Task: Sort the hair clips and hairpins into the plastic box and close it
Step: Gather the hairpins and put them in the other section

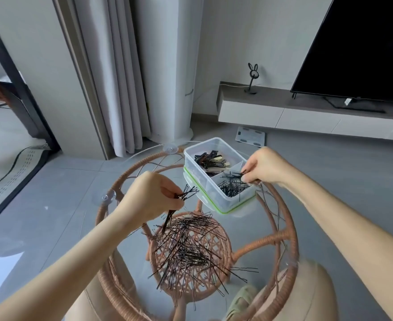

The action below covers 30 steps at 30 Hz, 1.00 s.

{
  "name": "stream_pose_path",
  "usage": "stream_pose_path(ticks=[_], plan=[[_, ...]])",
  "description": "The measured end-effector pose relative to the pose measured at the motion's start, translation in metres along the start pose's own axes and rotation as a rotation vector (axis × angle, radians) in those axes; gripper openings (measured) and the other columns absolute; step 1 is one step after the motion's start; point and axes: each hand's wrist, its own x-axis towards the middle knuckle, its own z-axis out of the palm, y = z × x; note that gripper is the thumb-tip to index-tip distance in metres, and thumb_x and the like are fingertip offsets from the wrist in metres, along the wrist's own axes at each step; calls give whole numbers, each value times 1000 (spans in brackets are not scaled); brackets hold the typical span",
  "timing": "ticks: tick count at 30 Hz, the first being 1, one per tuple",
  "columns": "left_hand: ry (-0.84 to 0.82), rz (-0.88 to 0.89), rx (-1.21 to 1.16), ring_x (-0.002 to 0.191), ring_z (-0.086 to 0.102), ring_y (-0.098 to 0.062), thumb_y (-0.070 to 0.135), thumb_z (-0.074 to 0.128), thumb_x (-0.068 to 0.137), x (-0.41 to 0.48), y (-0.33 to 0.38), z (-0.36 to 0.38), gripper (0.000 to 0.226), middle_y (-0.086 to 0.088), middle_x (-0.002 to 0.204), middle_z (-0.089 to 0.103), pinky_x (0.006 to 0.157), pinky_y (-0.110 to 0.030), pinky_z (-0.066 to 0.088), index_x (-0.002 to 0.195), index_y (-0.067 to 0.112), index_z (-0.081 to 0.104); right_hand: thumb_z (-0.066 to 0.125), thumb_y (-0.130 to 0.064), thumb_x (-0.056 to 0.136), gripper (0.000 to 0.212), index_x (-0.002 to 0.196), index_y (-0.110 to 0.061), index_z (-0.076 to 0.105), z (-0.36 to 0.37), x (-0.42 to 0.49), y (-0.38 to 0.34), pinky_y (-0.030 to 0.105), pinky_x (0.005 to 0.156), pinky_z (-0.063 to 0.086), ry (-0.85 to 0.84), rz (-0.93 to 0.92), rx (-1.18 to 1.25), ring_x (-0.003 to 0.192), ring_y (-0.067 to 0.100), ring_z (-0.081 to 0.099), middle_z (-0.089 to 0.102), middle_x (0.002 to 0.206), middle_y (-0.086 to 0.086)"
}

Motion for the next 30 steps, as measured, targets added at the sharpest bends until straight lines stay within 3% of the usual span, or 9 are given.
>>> stream_pose_path(ticks=[5, 8, 10, 14, 17, 20, 23, 27, 30], plan=[[-30, 10, -33, 67, 72, -17, 14, 79, 68, 9, 9, 7, 19, 2, 73, 76, 58, -31, 61, 86, 17, 76, 78, -12, 67, 20, 87, -10, 74, 26, 45, -21, 21, 64, 43, -299, -72, -311, 70, 14, 60, 74, 88, 8], [-32, 44, -29, 62, 70, -7, 14, 79, 68, 16, 13, 12, 21, 3, 73, 75, 60, -12, 56, 88, 16, 76, 77, -13, 70, 21, 90, -11, 73, 35, 53, -19, 21, 60, 45, -345, -107, -324, 73, 18, 63, 74, 94, 8], [-39, 50, -35, 57, 66, -4, 13, 79, 67, 21, 18, 15, 20, 2, 72, 75, 54, -7, 51, 87, 16, 75, 77, -18, 70, 27, 97, -15, 72, 34, 53, -9, 26, 75, 50, -356, -132, -359, 86, 18, 65, 72, 100, 2], [-74, 68, -44, 58, 68, -10, 12, 79, 68, 32, 32, 26, 19, -3, 73, 75, 60, -16, 55, 86, 14, 75, 74, -25, 73, 28, 100, -18, 71, 23, 41, 17, 32, 88, 51, -212, -148, -285, 92, 15, 65, 72, 102, -1], [-104, 107, -45, 60, 68, -17, 12, 79, 67, 44, 49, 42, 20, -5, 73, 74, 65, -25, 56, 87, 12, 75, 67, -28, 79, 22, 91, -12, 73, 16, 27, 30, 36, 87, 51, -62, -169, -187, 91, 20, 66, 73, 98, 5], [-127, 172, 20, 58, 61, -15, 11, 78, 65, 61, 67, 64, 21, 0, 68, 67, 55, -16, 48, 86, 11, 76, 56, -23, 86, 24, 87, -4, 70, 12, 15, 40, 44, 82, 51, 150, -186, -111, 91, 32, 64, 71, 93, 17], [-106, 253, 166, 62, 52, -18, 6, 72, 68, 86, 84, 86, 16, -2, 67, 58, 58, -20, 41, 78, 18, 73, 56, -24, 87, 21, 85, -11, 72, 8, 2, 48, 41, 78, 52, 317, -170, 2, 83, 26, 65, 73, 85, 8], [-95, 264, 362, 76, 61, -37, -2, 58, 76, 109, 92, 114, 23, -23, 78, 65, 64, -33, 49, 62, 17, 56, 59, -24, 86, 16, 86, -17, 73, 12, -16, 57, 31, 75, 52, 362, -146, 46, 78, 18, 66, 74, 84, 1], [-186, 259, 501, 93, 65, -34, 4, 54, 83, 115, 86, 132, 19, -21, 98, 69, 64, -32, 44, 64, 4, 56, 59, -23, 85, 16, 88, -17, 73, 18, -28, 65, 32, 77, 52, 349, -143, 45, 80, 16, 66, 75, 87, -1]])
